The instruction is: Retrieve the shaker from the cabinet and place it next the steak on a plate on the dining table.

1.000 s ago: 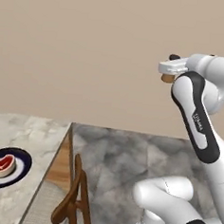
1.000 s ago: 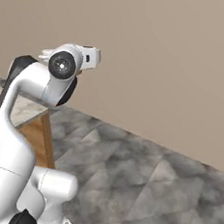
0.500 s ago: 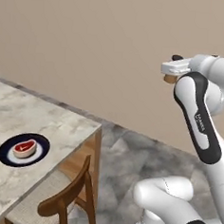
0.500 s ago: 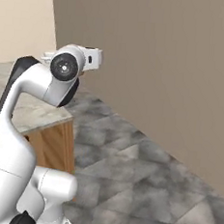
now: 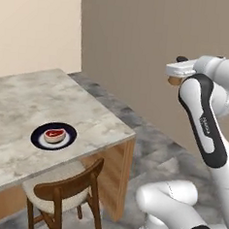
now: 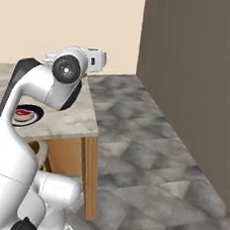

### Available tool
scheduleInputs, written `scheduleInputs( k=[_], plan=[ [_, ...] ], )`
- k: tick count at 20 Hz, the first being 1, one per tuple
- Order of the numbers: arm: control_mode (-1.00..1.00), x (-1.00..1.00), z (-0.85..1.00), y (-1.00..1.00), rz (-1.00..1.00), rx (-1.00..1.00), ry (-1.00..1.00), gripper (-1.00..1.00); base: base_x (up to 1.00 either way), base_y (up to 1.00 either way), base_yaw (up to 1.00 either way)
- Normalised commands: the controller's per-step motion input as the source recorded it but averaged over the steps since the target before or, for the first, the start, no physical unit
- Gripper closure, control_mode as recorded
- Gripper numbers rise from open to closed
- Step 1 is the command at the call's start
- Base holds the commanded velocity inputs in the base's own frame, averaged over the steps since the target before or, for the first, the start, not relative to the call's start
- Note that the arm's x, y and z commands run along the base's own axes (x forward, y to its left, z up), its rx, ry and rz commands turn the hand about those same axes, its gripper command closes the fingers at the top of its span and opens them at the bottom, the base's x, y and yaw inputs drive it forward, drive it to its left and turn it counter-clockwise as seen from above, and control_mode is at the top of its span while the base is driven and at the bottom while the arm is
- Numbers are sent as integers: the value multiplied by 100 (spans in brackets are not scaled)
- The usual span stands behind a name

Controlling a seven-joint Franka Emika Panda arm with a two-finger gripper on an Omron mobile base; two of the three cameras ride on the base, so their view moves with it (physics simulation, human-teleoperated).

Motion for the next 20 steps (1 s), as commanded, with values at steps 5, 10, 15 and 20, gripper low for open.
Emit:
scheduleInputs(
  k=[5,10,15,20],
  plan=[
    [100,0,0,0,0,0,0,100,81,0,72],
    [100,0,0,0,0,0,0,100,98,0,66],
    [100,0,0,0,0,0,0,100,100,0,50],
    [100,0,0,0,0,0,0,100,100,-2,30]
  ],
)
